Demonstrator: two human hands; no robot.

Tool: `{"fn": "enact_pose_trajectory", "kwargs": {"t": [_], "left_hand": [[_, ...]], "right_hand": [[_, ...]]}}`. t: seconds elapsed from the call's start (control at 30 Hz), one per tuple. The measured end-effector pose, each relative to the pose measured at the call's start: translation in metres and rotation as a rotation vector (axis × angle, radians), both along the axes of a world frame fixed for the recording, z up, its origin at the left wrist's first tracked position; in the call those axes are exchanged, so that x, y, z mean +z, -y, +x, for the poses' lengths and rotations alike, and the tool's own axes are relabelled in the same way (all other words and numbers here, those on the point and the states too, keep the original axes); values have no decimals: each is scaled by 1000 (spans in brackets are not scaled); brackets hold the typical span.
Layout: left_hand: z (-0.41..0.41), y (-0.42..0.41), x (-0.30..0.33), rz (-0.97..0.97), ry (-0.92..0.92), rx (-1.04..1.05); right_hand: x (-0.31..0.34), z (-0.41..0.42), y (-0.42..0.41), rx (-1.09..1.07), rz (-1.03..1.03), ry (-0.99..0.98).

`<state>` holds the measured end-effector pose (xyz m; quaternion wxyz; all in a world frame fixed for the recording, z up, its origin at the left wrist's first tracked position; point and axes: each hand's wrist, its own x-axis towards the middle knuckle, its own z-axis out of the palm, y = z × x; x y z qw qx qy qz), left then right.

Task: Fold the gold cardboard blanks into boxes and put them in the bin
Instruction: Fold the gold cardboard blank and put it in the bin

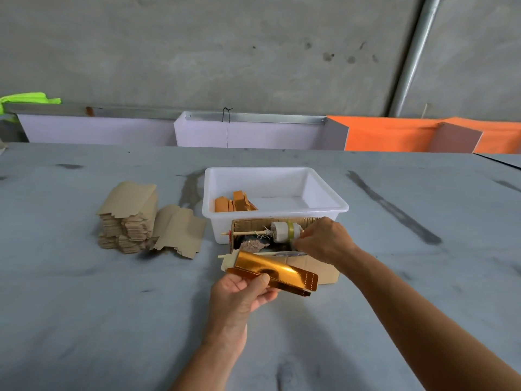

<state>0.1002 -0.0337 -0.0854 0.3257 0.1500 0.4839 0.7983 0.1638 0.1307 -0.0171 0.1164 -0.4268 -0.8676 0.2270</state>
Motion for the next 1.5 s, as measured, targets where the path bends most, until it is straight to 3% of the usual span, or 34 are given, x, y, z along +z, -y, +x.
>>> {"fn": "enact_pose_trajectory", "kwargs": {"t": [0.17, 1.23, 1.5], "left_hand": [[-2, 1, -2, 3, -10, -12], [1, 3, -2, -49, -63, -19], [8, -4, 1, -68, -220, -2]], "right_hand": [[-3, -7, -1, -42, -99, -25], [-9, -15, -6, -175, -202, -109], [15, -12, -4, -130, -298, -182]]}}
